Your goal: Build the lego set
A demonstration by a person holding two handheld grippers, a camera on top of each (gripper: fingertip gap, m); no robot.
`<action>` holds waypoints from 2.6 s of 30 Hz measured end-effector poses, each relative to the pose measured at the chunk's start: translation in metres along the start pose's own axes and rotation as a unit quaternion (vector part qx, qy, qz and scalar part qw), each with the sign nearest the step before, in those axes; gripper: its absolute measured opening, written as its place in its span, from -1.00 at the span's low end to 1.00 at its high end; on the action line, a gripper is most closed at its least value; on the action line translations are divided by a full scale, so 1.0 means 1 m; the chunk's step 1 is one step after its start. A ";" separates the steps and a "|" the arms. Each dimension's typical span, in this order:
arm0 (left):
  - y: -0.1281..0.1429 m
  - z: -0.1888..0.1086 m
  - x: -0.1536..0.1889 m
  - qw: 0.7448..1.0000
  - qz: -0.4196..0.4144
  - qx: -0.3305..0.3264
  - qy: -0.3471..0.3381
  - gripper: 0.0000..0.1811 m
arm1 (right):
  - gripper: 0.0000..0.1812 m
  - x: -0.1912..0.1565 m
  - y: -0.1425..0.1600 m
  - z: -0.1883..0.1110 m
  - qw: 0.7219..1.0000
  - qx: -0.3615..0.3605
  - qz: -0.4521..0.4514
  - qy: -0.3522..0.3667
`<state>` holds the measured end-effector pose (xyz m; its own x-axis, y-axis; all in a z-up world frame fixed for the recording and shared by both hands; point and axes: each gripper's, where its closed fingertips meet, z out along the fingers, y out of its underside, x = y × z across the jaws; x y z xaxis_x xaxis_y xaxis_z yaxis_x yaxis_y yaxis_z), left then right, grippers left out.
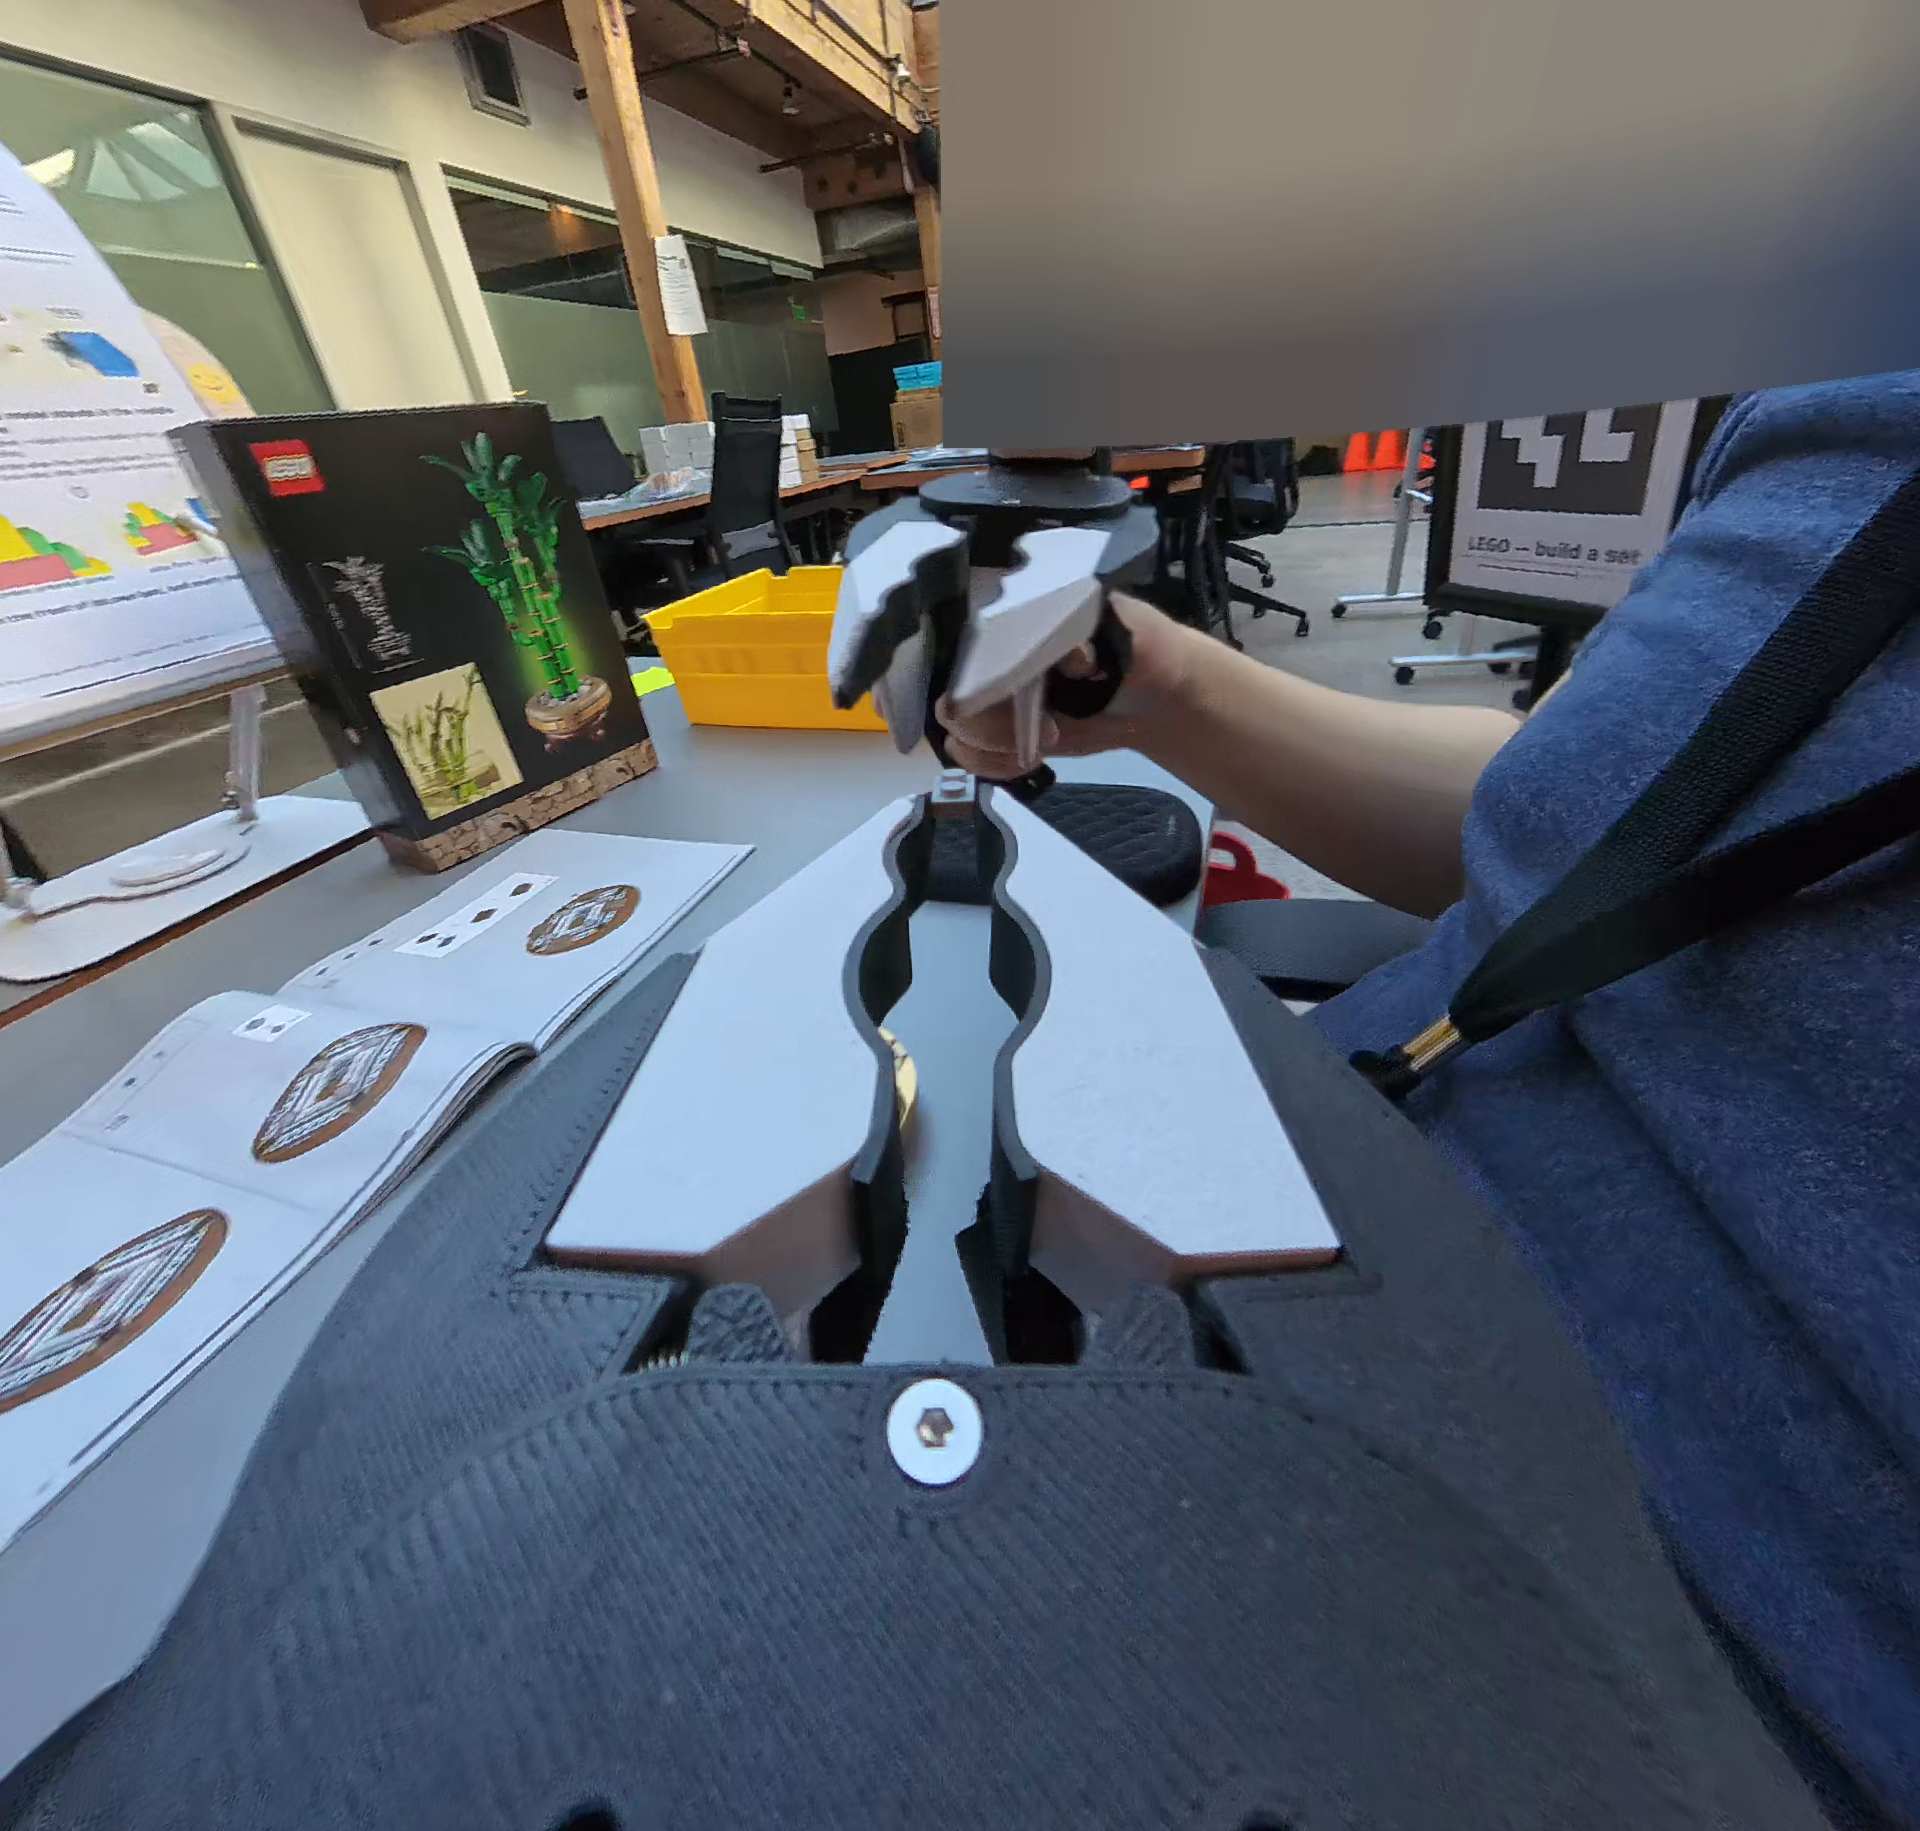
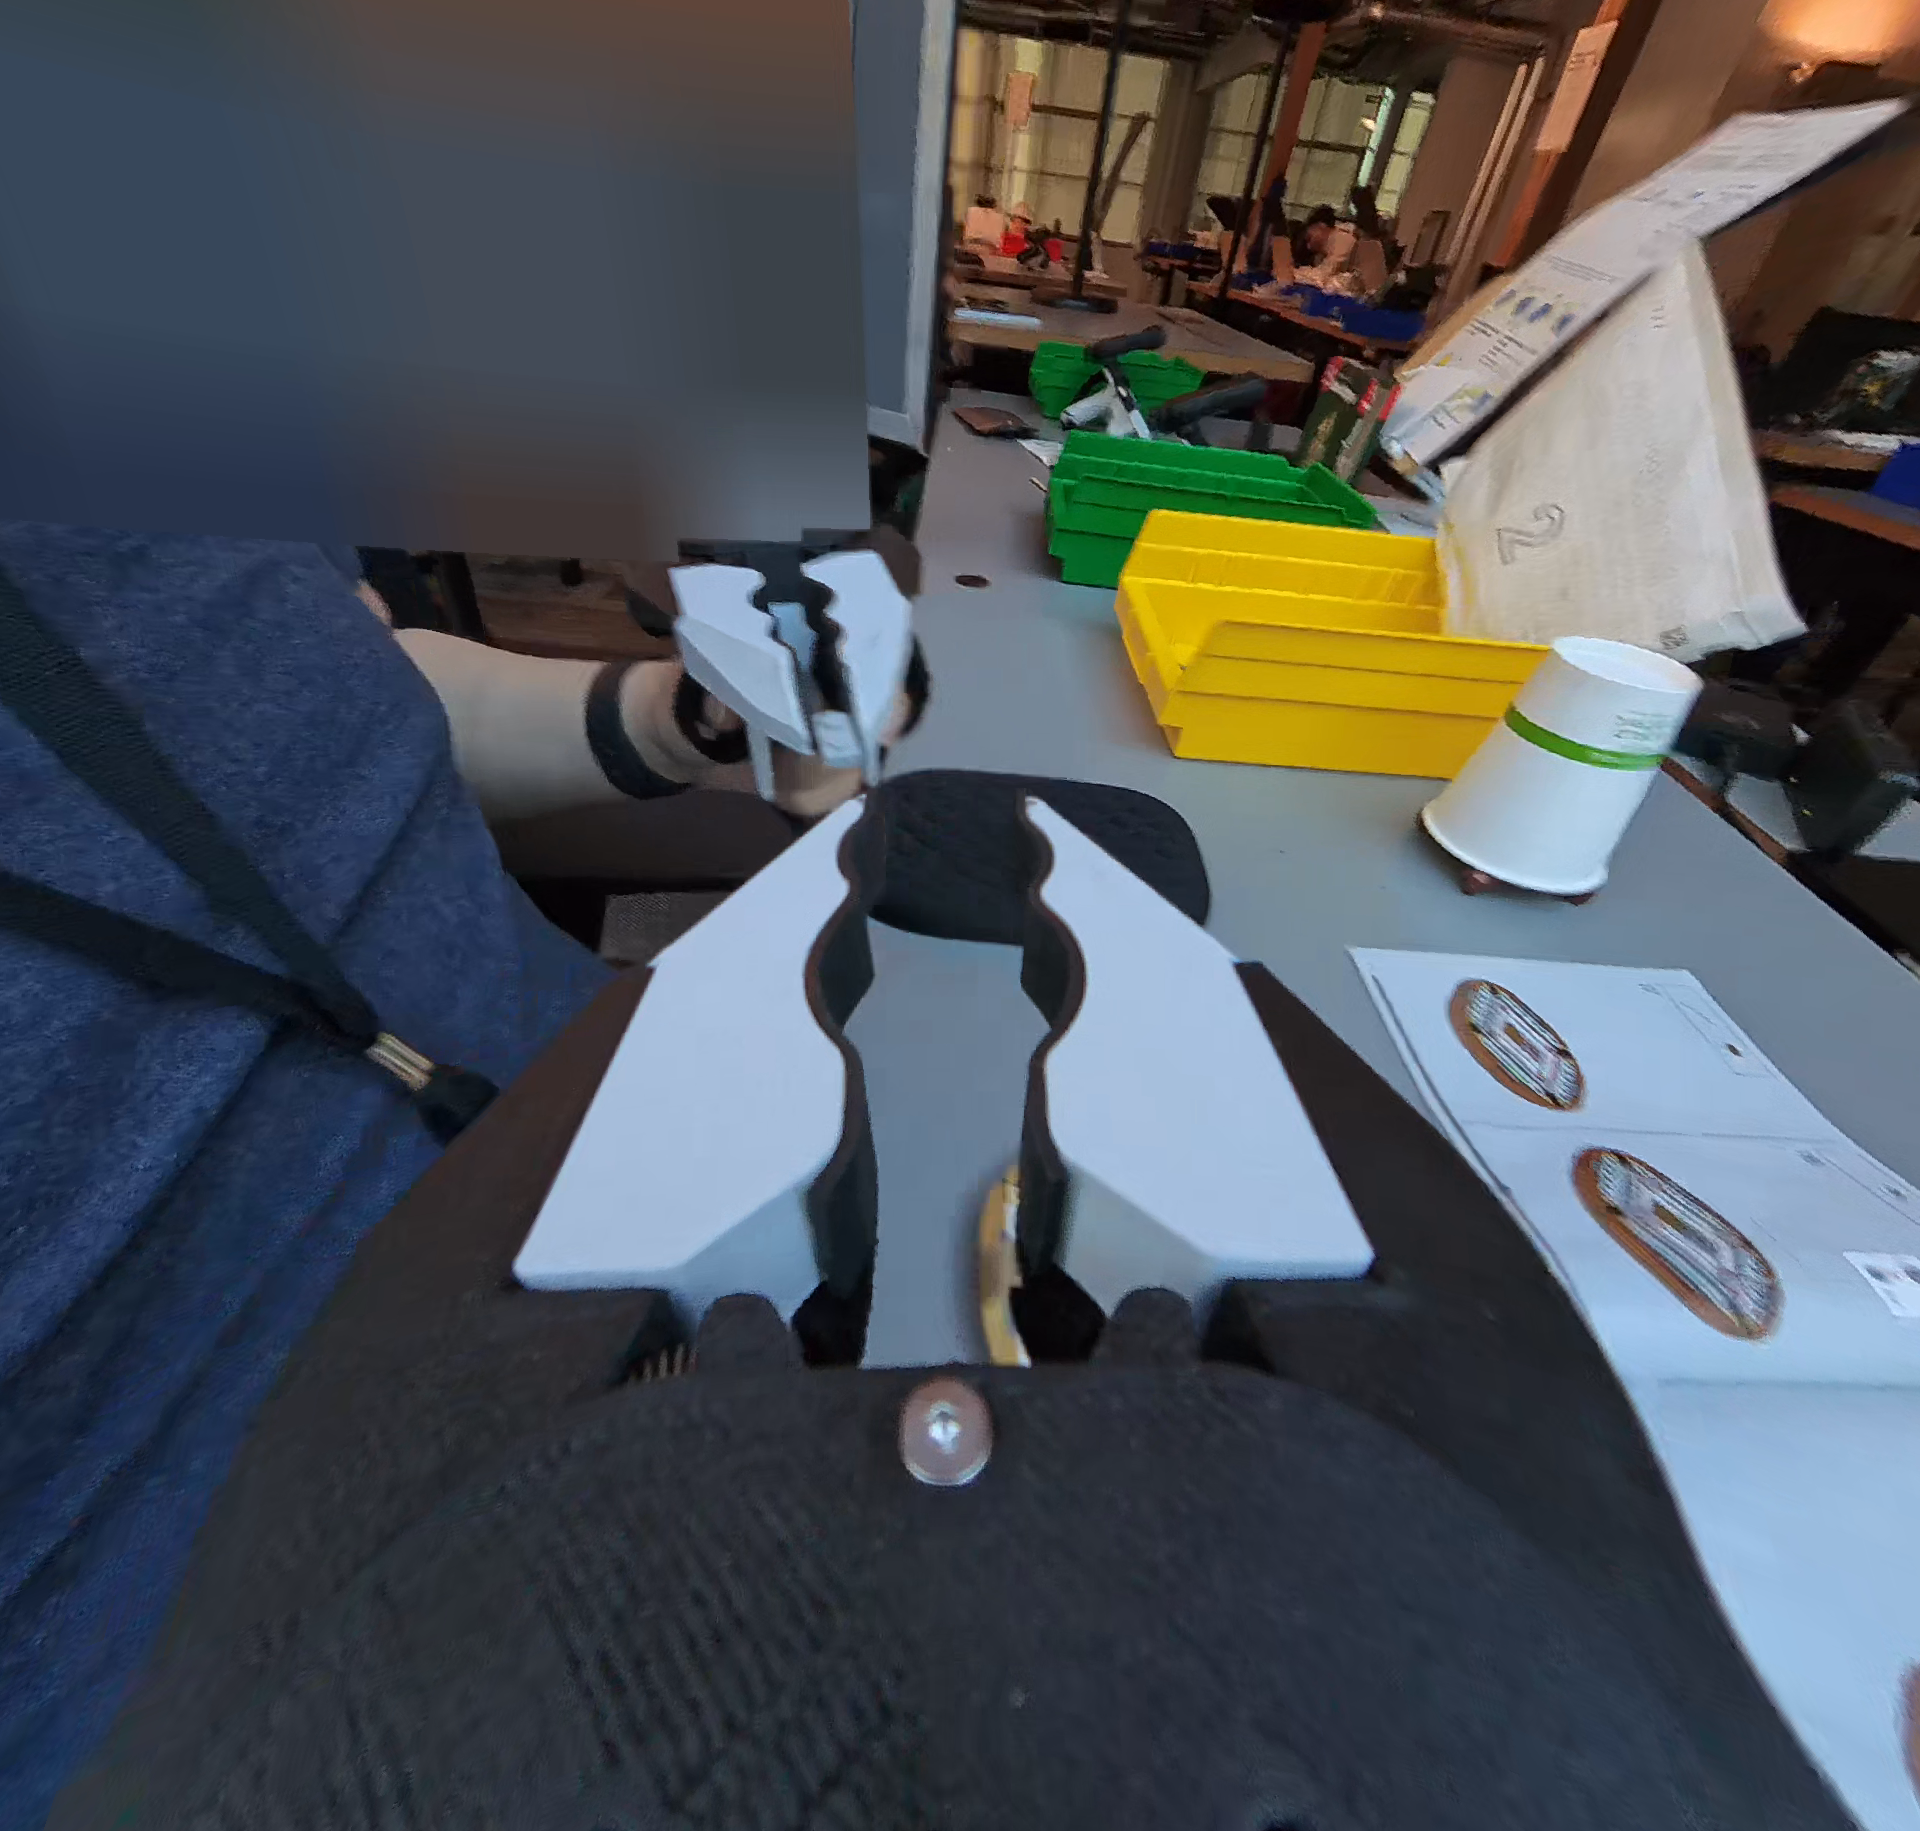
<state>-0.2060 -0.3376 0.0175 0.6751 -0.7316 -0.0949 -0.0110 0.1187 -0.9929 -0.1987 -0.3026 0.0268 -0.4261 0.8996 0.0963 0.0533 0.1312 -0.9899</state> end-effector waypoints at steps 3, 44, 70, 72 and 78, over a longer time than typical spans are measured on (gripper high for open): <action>0.008 -0.015 -0.013 0.999 -0.007 -0.009 -0.031 -0.94 | -0.83 0.055 0.043 0.000 0.991 -0.125 0.000 0.043; 0.025 -0.053 -0.057 0.987 -0.073 -0.041 -0.139 -0.94 | -0.87 0.095 0.188 -0.102 0.831 -0.473 -0.033 0.289; 0.025 -0.016 -0.033 0.988 -0.098 -0.088 -0.082 -0.93 | -0.91 0.065 0.183 -0.104 0.888 -0.381 0.016 0.256; 0.024 -0.016 -0.033 0.988 -0.101 -0.085 -0.084 -0.93 | -0.90 0.063 0.178 -0.107 0.851 -0.429 -0.130 0.275; 0.019 -0.019 -0.034 0.987 -0.118 -0.073 -0.083 -0.93 | -0.89 0.049 0.190 -0.112 0.738 -0.516 -0.367 0.233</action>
<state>-0.2427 -0.3232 0.0006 0.7829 -0.6059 0.1415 0.0628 -0.1493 -0.9868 -0.1085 -0.1873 -0.1450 -0.3379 0.4420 0.8310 0.7240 0.6862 -0.0706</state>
